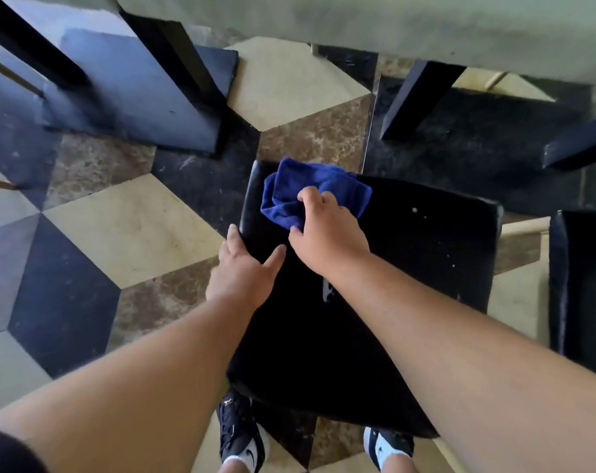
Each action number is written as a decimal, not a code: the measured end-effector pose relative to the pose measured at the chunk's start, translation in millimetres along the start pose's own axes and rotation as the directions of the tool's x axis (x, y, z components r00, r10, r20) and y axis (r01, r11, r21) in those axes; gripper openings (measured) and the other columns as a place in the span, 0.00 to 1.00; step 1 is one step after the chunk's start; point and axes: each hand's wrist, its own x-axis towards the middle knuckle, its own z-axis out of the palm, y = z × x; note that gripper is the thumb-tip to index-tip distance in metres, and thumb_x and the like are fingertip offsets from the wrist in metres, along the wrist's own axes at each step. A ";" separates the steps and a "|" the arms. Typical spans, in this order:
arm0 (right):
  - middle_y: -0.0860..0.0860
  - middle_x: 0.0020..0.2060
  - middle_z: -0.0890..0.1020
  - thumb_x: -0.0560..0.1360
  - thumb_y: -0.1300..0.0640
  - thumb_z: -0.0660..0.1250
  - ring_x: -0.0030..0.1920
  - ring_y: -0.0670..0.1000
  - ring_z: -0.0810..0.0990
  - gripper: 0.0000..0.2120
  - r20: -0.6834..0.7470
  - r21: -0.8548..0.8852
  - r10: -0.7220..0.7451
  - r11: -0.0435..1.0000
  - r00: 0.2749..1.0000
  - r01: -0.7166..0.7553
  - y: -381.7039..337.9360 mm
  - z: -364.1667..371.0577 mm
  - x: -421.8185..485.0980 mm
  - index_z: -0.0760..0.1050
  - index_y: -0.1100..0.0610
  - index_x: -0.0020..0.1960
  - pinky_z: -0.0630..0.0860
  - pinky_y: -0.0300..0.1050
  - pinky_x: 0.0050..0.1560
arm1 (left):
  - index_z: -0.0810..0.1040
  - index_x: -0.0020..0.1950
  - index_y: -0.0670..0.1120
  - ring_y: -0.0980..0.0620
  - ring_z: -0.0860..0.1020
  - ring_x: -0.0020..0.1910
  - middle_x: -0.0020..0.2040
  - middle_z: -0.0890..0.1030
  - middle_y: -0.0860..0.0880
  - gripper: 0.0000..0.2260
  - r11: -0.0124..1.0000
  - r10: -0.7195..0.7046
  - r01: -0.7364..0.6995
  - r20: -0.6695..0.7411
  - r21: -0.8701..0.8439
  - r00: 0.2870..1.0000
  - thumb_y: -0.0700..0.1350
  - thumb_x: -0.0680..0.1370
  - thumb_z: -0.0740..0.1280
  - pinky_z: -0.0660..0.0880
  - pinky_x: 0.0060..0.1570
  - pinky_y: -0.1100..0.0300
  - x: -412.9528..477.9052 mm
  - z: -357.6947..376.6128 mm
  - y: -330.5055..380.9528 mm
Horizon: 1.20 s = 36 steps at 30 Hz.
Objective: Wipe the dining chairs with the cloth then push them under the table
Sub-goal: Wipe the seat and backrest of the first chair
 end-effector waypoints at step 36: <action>0.58 0.57 0.77 0.78 0.54 0.64 0.51 0.64 0.82 0.18 -0.089 0.096 0.222 0.972 0.971 -0.213 -10.1 29.2 22.7 0.70 0.50 0.68 0.66 0.49 0.39 | 0.58 0.79 0.56 0.37 0.81 0.56 0.68 0.77 0.45 0.43 0.997 0.030 -0.056 -0.410 -0.052 0.912 0.77 0.70 0.61 0.70 0.46 0.46 12.1 53.2 -13.8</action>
